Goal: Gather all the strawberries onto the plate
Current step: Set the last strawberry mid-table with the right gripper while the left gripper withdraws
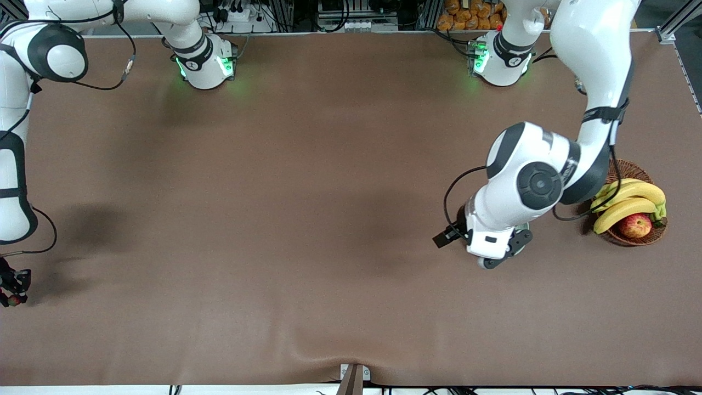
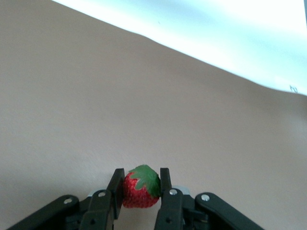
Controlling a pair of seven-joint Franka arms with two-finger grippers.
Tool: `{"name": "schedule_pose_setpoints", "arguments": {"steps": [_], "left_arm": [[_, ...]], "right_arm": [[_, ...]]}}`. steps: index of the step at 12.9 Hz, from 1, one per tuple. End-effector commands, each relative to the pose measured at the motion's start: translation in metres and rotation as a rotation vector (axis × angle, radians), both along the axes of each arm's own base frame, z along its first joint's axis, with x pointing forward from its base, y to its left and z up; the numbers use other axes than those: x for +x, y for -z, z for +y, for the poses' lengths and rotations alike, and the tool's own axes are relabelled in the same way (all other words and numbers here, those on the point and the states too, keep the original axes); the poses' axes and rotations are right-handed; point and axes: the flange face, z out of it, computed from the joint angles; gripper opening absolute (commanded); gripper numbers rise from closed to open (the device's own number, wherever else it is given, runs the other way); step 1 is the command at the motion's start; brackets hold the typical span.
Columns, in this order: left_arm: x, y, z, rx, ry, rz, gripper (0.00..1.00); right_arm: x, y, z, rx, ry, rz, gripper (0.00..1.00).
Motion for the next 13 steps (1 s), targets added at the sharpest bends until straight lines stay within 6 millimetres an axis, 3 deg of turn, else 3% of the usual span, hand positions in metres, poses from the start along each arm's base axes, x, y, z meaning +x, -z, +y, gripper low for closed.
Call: {"name": "schedule_pose_setpoints", "arguments": {"steps": [1, 5, 8, 10, 13], "left_arm": [[-0.007, -0.046, 0.036, 0.014, 0.031, -0.016, 1.00], [-0.019, -0.105, 0.100, 0.028, 0.145, -0.010, 1.00], [-0.035, -0.145, 0.147, 0.045, 0.218, -0.009, 1.00], [-0.045, -0.176, 0.178, 0.054, 0.294, -0.049, 1.00], [-0.060, -0.192, 0.221, 0.056, 0.424, -0.023, 1.00]], "right_arm": [[0.006, -0.029, 0.018, 0.061, -0.037, 0.038, 0.00], [0.010, -0.054, 0.053, 0.113, -0.105, 0.097, 0.00], [0.015, -0.072, 0.099, 0.171, -0.232, 0.203, 0.00], [0.021, -0.080, 0.142, 0.233, -0.321, 0.271, 0.00], [0.042, -0.086, 0.226, 0.218, -0.443, 0.311, 0.00]]}}
